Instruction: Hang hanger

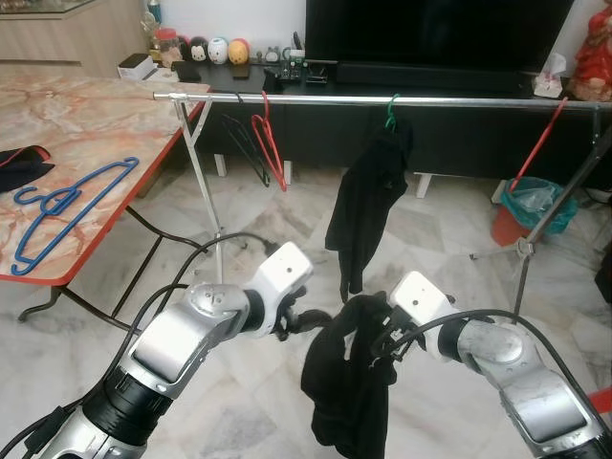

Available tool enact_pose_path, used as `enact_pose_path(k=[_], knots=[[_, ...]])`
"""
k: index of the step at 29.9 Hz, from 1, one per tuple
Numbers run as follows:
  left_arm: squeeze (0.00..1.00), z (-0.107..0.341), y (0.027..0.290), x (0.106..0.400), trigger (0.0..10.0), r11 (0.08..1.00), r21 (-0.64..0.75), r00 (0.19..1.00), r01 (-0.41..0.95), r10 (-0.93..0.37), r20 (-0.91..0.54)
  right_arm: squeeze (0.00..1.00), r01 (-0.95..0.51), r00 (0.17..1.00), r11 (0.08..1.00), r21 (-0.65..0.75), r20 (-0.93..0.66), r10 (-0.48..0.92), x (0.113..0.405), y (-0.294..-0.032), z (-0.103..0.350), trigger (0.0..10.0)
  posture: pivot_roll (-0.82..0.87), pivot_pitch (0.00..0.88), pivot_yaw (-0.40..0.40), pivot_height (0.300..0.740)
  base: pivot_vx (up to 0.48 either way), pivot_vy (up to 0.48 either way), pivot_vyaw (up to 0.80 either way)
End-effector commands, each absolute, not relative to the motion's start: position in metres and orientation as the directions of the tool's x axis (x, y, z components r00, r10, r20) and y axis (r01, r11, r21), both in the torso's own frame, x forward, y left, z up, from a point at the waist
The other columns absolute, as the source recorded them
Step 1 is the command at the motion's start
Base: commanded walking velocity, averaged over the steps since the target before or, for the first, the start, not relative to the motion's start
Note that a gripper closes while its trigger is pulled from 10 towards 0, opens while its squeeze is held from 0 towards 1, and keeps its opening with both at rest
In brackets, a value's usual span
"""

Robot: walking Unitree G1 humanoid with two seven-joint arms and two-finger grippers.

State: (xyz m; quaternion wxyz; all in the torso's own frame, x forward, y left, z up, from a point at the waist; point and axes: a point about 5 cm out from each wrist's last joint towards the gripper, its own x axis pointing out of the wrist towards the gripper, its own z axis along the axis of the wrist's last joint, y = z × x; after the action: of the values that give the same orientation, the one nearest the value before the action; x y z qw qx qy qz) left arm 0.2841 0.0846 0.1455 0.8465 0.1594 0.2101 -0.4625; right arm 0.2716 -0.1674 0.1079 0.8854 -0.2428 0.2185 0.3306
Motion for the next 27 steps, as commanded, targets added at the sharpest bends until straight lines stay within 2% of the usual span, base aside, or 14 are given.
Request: enact_pose_path(k=[1,4,8,11,12,13,14,18,22,24,27], knots=[[0.00,0.138,0.090,0.286,10.0,0.535,0.080,0.494,0.841,-0.700,-0.516,0.00,-0.664,0.715,0.687,-0.295,-0.520,0.468,0.277,-0.171,0.111,0.0,-0.03,0.014,-0.022,0.740,0.000,0.000,0.00],[0.00,0.121,0.104,0.300,10.0,0.656,0.113,0.602,0.746,-0.593,-0.534,0.00,-0.623,0.735,0.730,-0.281,-0.532,0.422,0.280,-0.179,0.098,0.0,-0.02,0.016,-0.022,0.740,0.000,0.000,0.00],[0.00,0.080,0.126,0.311,10.0,0.834,0.067,0.726,0.547,-0.433,-0.535,0.00,-0.505,0.772,0.825,-0.254,-0.561,0.299,0.282,-0.196,0.067,0.0,-0.02,0.004,-0.018,0.740,0.000,0.000,0.00],[0.00,0.059,0.137,0.306,10.0,0.846,0.119,0.725,0.520,-0.363,-0.586,0.00,-0.436,0.788,0.866,-0.244,-0.568,0.237,0.282,-0.203,0.054,0.0,-0.02,0.000,-0.011,0.740,0.000,0.000,0.00],[0.00,0.036,0.146,0.297,10.0,0.871,0.102,0.714,0.480,-0.321,-0.623,0.00,-0.354,0.800,0.910,-0.218,-0.575,0.174,0.280,-0.211,0.039,0.9,-0.02,0.000,-0.008,0.740,0.000,0.000,0.00],[0.00,0.036,0.146,0.297,10.0,0.871,0.102,0.714,0.480,-0.321,-0.623,0.00,-0.354,0.800,0.910,-0.218,-0.575,0.174,0.280,-0.211,0.039,0.9,-0.02,0.000,-0.008,0.740,0.000,0.000,0.00],[0.00,0.014,0.157,0.284,10.0,0.885,0.116,0.704,0.451,-0.273,-0.655,0.00,-0.256,0.801,0.947,-0.194,-0.591,0.095,0.274,-0.220,0.023,10.0,-0.02,0.000,-0.006,0.740,0.000,0.000,0.00],[0.00,-0.021,0.178,0.259,10.0,0.933,0.100,0.667,0.346,-0.170,-0.725,0.00,-0.097,0.775,0.974,-0.204,-0.629,-0.054,0.258,-0.236,-0.005,10.0,-0.01,0.000,-0.002,0.740,0.000,0.000,0.00],[0.00,-0.036,0.185,0.245,10.0,0.941,0.087,0.644,0.327,-0.155,-0.749,0.00,0.018,0.739,0.980,-0.200,-0.657,-0.148,0.242,-0.247,-0.023,10.0,-0.01,0.000,0.004,0.740,0.000,0.000,0.00],[0.00,-0.052,0.191,0.225,10.0,0.957,0.053,0.602,0.284,-0.135,-0.787,0.00,0.143,0.655,0.962,-0.233,-0.706,-0.269,0.214,-0.260,-0.045,10.0,-0.01,0.000,0.012,0.740,0.000,0.000,0.00],[0.00,-0.063,0.196,0.211,10.0,0.970,0.030,0.562,0.243,-0.115,-0.819,0.00,0.249,0.599,0.942,-0.223,-0.729,-0.331,0.195,-0.265,-0.056,10.0,-0.01,0.000,0.017,0.740,0.000,0.000,0.00]])
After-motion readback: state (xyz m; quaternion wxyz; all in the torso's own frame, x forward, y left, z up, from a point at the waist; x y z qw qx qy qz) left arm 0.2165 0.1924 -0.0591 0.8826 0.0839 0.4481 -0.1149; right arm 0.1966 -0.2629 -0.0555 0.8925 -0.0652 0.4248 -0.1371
